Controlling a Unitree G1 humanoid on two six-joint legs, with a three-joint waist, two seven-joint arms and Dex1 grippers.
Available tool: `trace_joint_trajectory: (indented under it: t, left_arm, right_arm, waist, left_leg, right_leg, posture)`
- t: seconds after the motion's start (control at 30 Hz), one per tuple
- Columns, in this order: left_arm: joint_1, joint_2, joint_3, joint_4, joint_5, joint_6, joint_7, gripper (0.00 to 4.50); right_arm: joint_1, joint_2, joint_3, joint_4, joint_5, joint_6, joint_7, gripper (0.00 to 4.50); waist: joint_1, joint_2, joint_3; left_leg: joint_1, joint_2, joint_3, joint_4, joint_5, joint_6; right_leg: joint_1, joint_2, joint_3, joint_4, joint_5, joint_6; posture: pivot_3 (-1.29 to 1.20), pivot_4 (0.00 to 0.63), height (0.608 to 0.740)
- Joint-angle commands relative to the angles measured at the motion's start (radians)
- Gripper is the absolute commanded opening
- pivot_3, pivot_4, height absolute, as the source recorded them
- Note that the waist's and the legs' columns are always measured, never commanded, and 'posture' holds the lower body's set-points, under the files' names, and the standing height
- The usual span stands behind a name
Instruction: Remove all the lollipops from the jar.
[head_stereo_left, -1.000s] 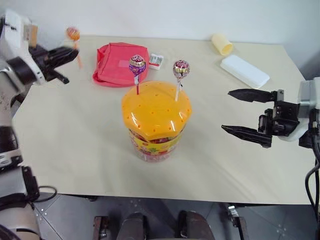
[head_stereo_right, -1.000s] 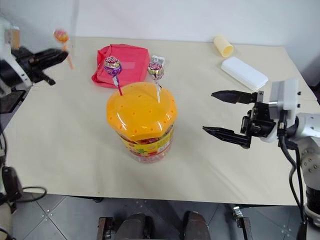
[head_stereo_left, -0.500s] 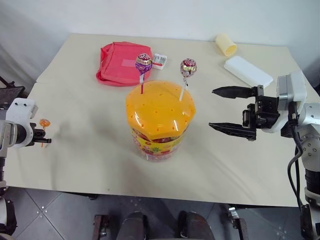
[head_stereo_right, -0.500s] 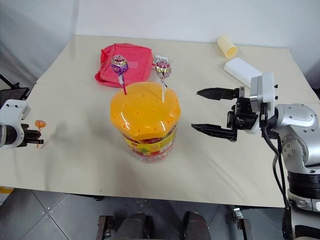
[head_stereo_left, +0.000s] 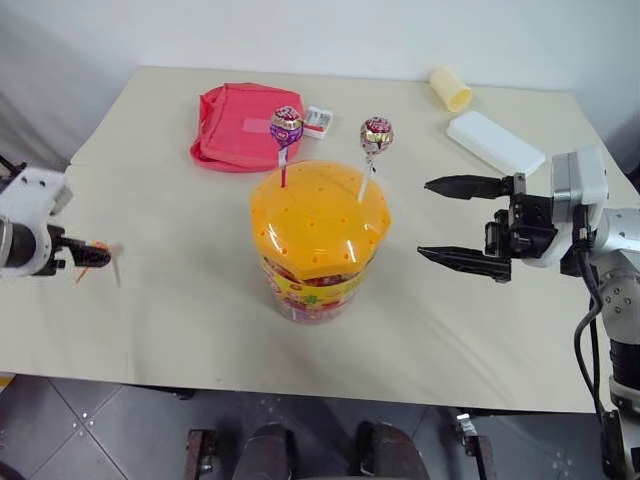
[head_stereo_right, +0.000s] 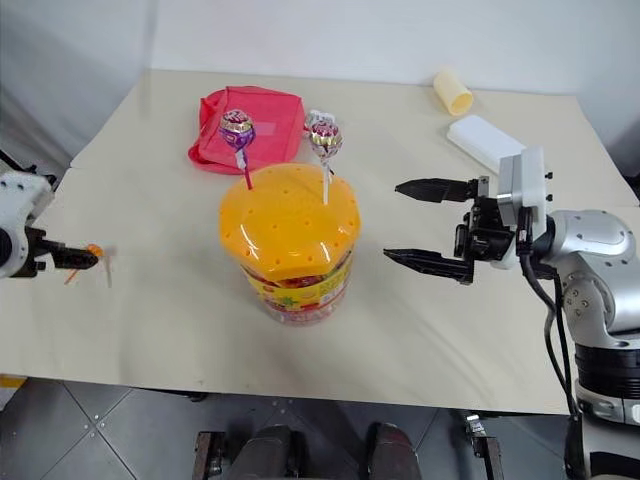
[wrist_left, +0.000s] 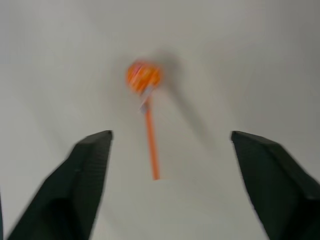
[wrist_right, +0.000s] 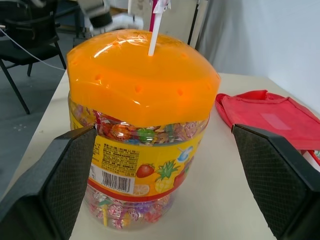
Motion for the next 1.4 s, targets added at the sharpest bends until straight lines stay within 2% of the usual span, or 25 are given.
trace_joint_trajectory:
  t: [0.03, 0.1, 0.17, 0.27, 0.33, 0.4, 0.53, 0.67, 0.93, 1.03, 1.2, 1.4]
  left_arm:
    - [-0.057, 0.039, -0.012, -0.082, -0.071, 0.018, -0.078, 4.46]
    - [-0.052, 0.02, 0.015, -0.136, -0.098, -0.118, -0.139, 4.46]
    - [-0.055, -0.057, 0.082, -0.151, -0.114, -0.248, -0.146, 4.46]
    - [-0.056, -0.209, 0.197, -0.134, -0.155, -0.462, -0.158, 4.46]
    - [-0.062, -0.354, 0.293, -0.098, -0.235, -0.671, -0.244, 4.46]
    - [-0.067, -0.446, 0.343, -0.059, -0.308, -0.819, -0.375, 4.46]
    - [-0.093, -0.508, 0.31, 0.048, -0.363, -0.959, -0.598, 4.46]
    - [-0.175, -0.571, 0.255, 0.146, -0.374, -1.003, -0.691, 4.46]
    - [-0.245, -0.624, 0.117, 0.278, -0.29, -1.062, -0.796, 4.46]
    - [-0.262, -0.63, 0.097, 0.306, -0.264, -1.085, -0.793, 3.88]
    - [-0.282, -0.639, 0.082, 0.329, -0.245, -1.11, -0.803, 2.35]
    - [-0.304, -0.657, 0.118, 0.288, -0.289, -1.067, -0.763, 0.51]
  right_arm:
    - [0.011, -0.025, -0.057, -0.033, 0.005, -0.014, -0.005, 4.5]
    - [0.023, -0.03, -0.072, -0.045, 0.006, -0.011, -0.014, 4.5]
    - [0.04, -0.033, -0.086, -0.057, 0.007, -0.01, -0.023, 4.5]
    - [0.067, -0.037, -0.103, -0.077, 0.007, -0.011, -0.034, 4.5]
    - [0.085, -0.038, -0.12, -0.097, 0.013, -0.008, -0.045, 4.5]
    - [0.101, -0.041, -0.14, -0.116, 0.025, -0.005, -0.053, 4.5]
    - [0.131, -0.042, -0.196, -0.164, 0.089, 0.02, -0.067, 4.5]
    - [0.178, -0.048, -0.262, -0.246, 0.188, 0.068, -0.088, 4.5]
    - [0.267, -0.056, -0.315, -0.339, 0.198, 0.084, -0.174, 4.5]
    - [0.295, -0.06, -0.341, -0.364, 0.204, 0.085, -0.203, 4.5]
    - [0.326, -0.066, -0.366, -0.378, 0.205, 0.08, -0.225, 4.5]
    - [0.321, -0.072, -0.362, -0.36, 0.198, 0.069, -0.221, 4.5]
  waist:
    - [-0.002, 0.0, 0.0]
    - [-0.004, 0.0, 0.0]
    - [-0.002, 0.0, 0.0]
    - [0.001, 0.0, 0.0]
    - [-0.001, 0.0, 0.0]
    - [-0.002, -0.001, 0.0]
    - [-0.006, -0.001, 0.0]
    - [-0.002, -0.001, 0.0]
    - [-0.002, -0.001, 0.0]
    - [-0.003, -0.001, 0.0]
    - [-0.002, -0.001, 0.0]
    - [-0.002, -0.001, 0.0]
  left_leg:
    - [0.0, 0.0, 0.0, 0.0, 0.0, 0.0]
    - [0.0, 0.0, 0.001, 0.0, 0.0, 0.0]
    - [0.0, 0.001, 0.001, 0.0, 0.0, 0.0]
    - [-0.001, 0.0, 0.001, 0.001, 0.0, 0.0]
    - [-0.001, 0.001, 0.001, 0.002, 0.0, 0.0]
    - [-0.001, 0.0, 0.001, 0.002, 0.0, 0.0]
    - [0.0, 0.0, 0.002, 0.001, 0.0, 0.0]
    - [-0.001, 0.0, 0.002, 0.002, 0.0, 0.0]
    - [0.0, -0.001, 0.001, 0.003, -0.001, 0.002]
    - [0.0, -0.001, 0.001, 0.003, -0.001, 0.002]
    - [0.0, -0.001, 0.001, 0.003, -0.001, 0.002]
    - [-0.001, -0.001, 0.001, 0.003, -0.001, 0.002]
  right_leg:
    - [0.0, 0.0, 0.0, 0.0, 0.0, 0.0]
    - [0.0, 0.0, 0.001, 0.0, 0.0, 0.0]
    - [-0.001, 0.0, 0.001, 0.0, 0.0, 0.0]
    - [-0.001, 0.0, 0.001, 0.0, 0.0, 0.0]
    - [-0.001, 0.0, 0.0, 0.0, 0.0, 0.0]
    - [-0.001, 0.0, 0.0, 0.001, 0.0, 0.0]
    - [-0.001, 0.0, -0.001, 0.001, 0.0, 0.0]
    - [-0.001, 0.0, -0.001, 0.001, 0.0, 0.0]
    - [0.001, -0.001, -0.002, 0.001, 0.0, 0.0]
    - [0.0, -0.001, -0.002, 0.001, 0.0, 0.0]
    - [0.0, -0.001, -0.001, 0.001, 0.0, 0.0]
    - [0.001, -0.001, -0.001, 0.001, 0.0, 0.0]
  posture:
    - [0.0, 0.15, 0.74]
    - [0.0, 0.15, 0.74]
    - [0.0, 0.15, 0.74]
    - [0.0, 0.15, 0.74]
    - [0.0, 0.15, 0.74]
    - [0.0, 0.15, 0.74]
    - [0.0, 0.15, 0.74]
    - [0.0, 0.15, 0.74]
    - [0.0, 0.15, 0.74]
    - [0.0, 0.15, 0.74]
    - [0.0, 0.15, 0.74]
    - [0.0, 0.15, 0.74]
